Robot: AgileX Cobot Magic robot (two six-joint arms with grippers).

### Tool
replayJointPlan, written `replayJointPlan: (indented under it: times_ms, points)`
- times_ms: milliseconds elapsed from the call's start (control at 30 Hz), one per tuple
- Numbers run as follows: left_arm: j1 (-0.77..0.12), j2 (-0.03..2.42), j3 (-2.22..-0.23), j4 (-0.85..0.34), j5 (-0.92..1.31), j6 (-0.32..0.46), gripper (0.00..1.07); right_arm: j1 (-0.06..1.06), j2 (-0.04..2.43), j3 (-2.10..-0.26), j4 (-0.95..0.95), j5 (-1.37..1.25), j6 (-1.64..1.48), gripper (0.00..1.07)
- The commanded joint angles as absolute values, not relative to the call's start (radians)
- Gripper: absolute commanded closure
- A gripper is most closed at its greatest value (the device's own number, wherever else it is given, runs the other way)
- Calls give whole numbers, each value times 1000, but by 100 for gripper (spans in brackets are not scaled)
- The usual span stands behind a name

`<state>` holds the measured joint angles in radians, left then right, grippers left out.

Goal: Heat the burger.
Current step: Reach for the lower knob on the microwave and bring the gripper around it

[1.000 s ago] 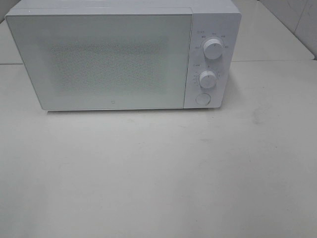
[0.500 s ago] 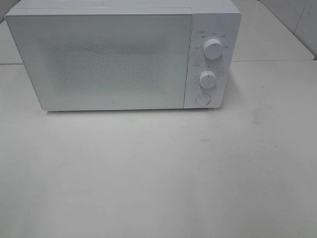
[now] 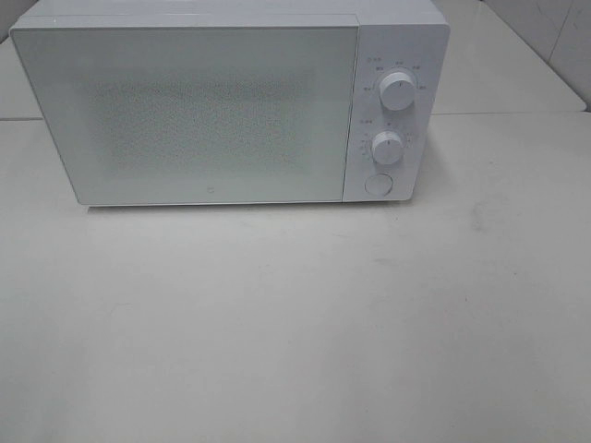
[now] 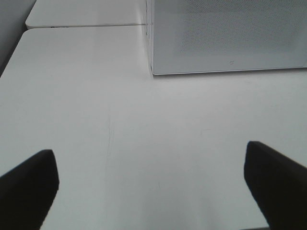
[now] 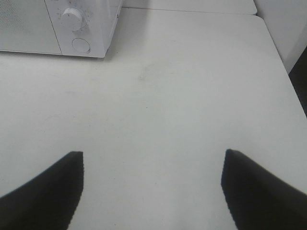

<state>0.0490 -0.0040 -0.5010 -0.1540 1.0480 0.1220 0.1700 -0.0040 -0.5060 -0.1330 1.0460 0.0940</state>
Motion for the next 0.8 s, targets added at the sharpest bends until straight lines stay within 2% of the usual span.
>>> replayJointPlan:
  times_ms: [33,333,800]
  points:
    - [53,-28,-498,-160,1039,121,1,163,-30,-505,-130,1036,92,31]
    - [53,-28,-498,-160,1039,121,1,163,15,-528,-143,1004,115,31]
    - [53,-28,-498,-160,1039,121,1,163,280,-548,-144,769,123,28]
